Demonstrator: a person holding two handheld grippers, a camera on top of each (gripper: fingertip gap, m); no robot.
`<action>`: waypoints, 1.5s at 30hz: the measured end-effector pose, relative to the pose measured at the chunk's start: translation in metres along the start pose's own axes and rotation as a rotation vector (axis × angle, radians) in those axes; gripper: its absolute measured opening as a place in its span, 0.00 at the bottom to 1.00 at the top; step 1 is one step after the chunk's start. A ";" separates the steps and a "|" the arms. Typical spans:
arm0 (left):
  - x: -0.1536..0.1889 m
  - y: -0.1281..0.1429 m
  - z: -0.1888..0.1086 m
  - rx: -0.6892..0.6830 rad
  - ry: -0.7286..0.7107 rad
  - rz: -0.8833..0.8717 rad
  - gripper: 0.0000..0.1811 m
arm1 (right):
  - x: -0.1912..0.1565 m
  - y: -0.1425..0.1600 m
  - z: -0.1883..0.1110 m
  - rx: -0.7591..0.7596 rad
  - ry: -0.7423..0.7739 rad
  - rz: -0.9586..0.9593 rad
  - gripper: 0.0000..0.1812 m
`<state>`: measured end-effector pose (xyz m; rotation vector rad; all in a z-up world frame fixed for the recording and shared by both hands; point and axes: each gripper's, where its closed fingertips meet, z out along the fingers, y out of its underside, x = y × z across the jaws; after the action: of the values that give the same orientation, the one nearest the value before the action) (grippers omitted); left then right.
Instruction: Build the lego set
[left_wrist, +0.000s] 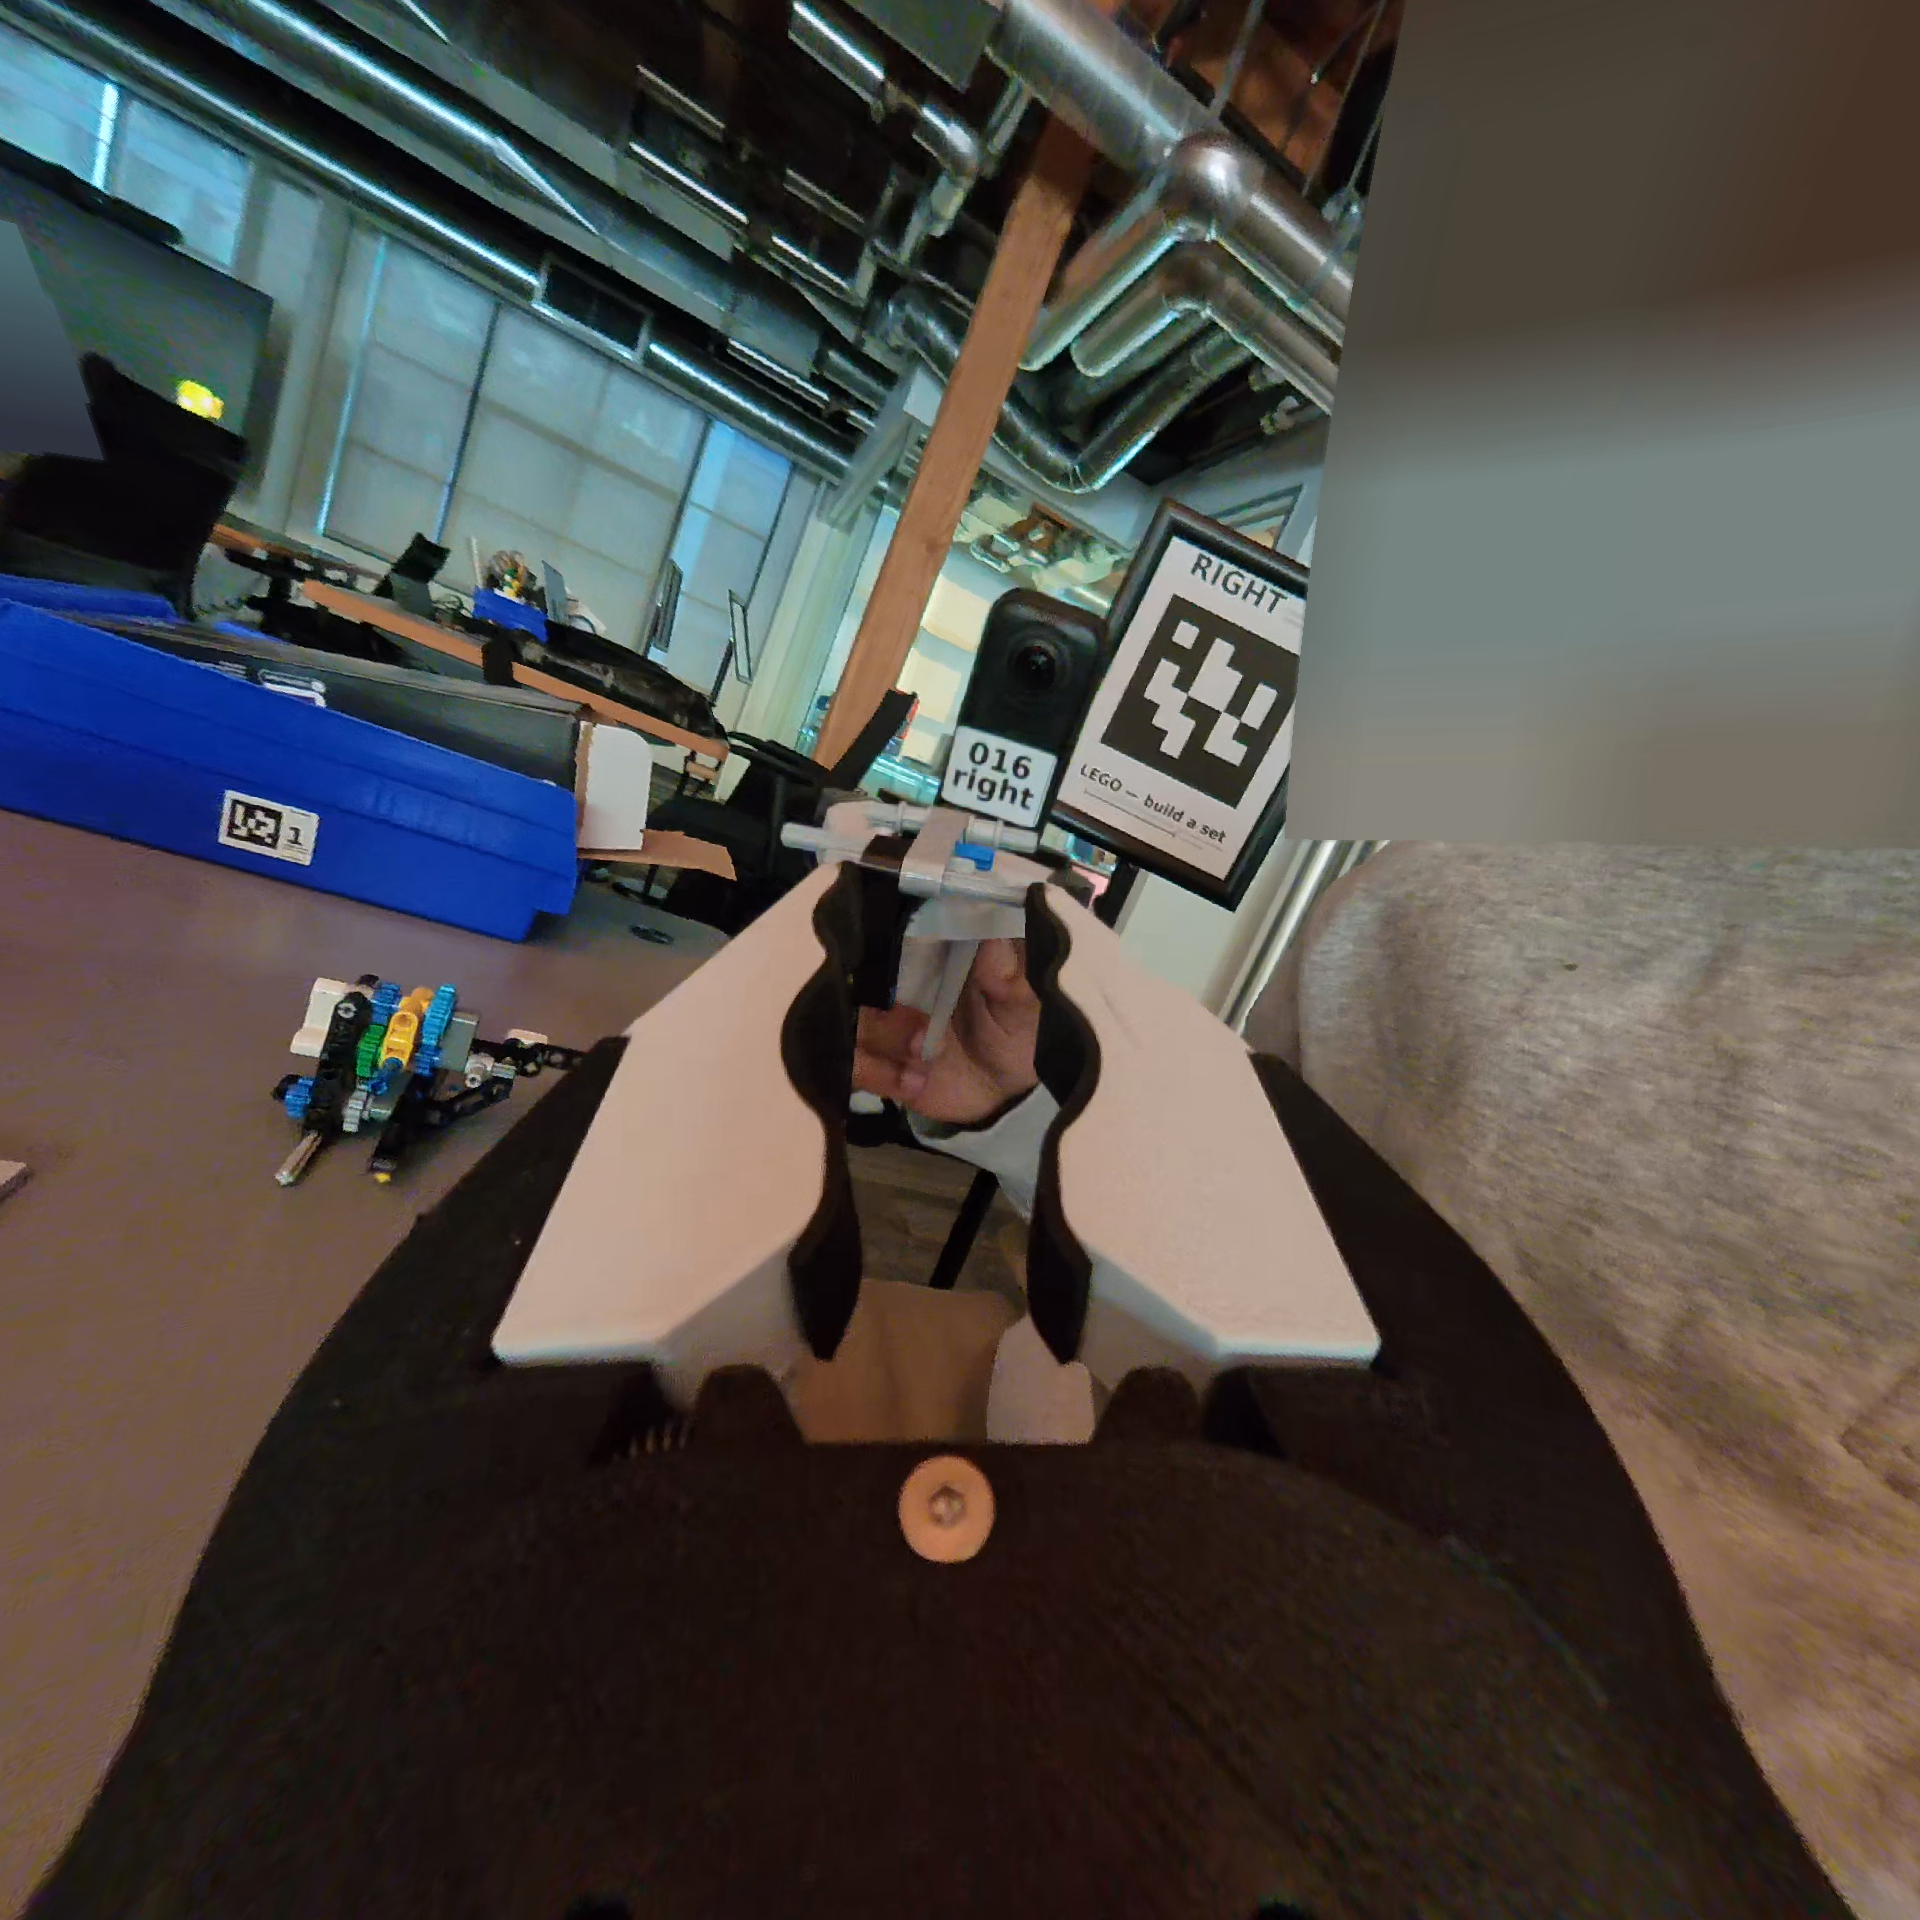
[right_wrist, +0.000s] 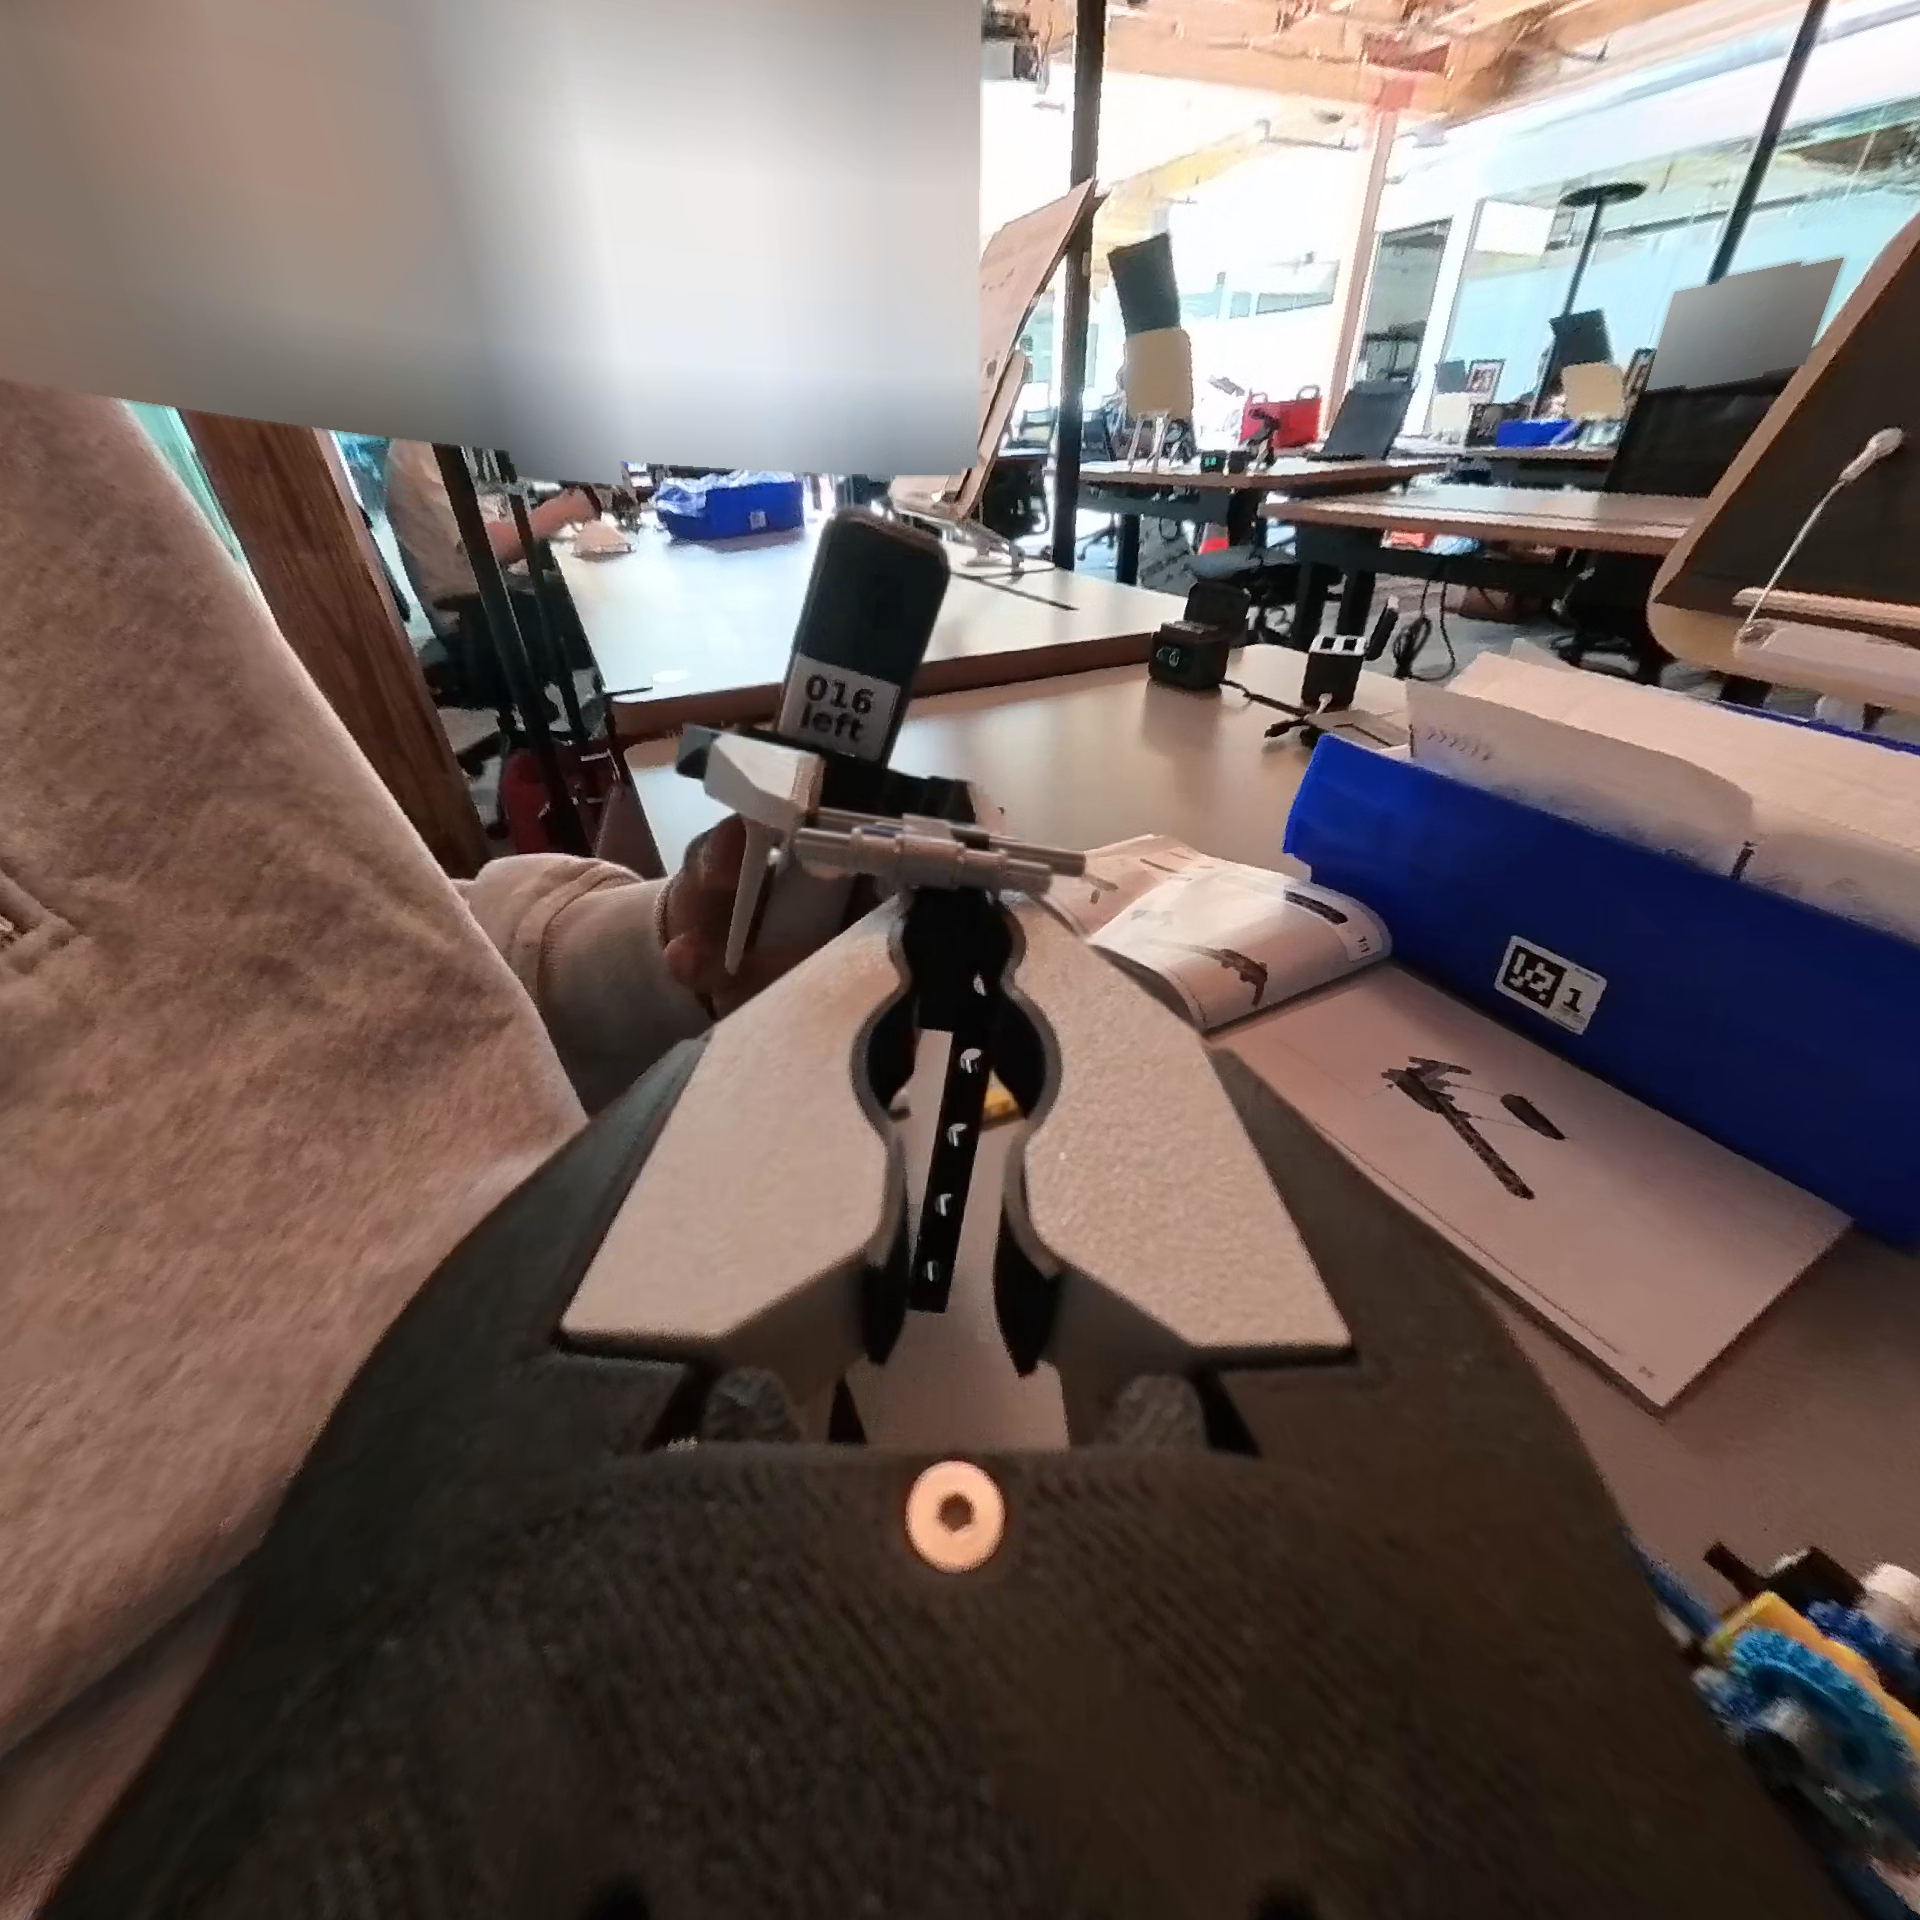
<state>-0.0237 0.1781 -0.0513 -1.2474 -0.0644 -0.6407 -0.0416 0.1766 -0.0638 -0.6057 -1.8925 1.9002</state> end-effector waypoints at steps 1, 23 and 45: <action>-0.001 -0.001 0.000 0.007 -0.007 0.004 0.15 | 0.000 -0.001 0.001 0.009 0.000 0.005 0.04; -0.003 0.065 -0.019 -0.519 -0.136 0.218 0.25 | -0.015 0.065 -0.011 -0.642 -0.141 -0.205 0.04; -0.010 0.082 -0.017 -0.582 -0.164 0.216 0.16 | -0.023 0.077 -0.020 -0.687 -0.317 0.072 0.04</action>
<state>0.0030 0.1809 -0.1316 -1.8385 0.1294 -0.3749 -0.0094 0.1800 -0.1401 -0.5882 -2.7898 1.4112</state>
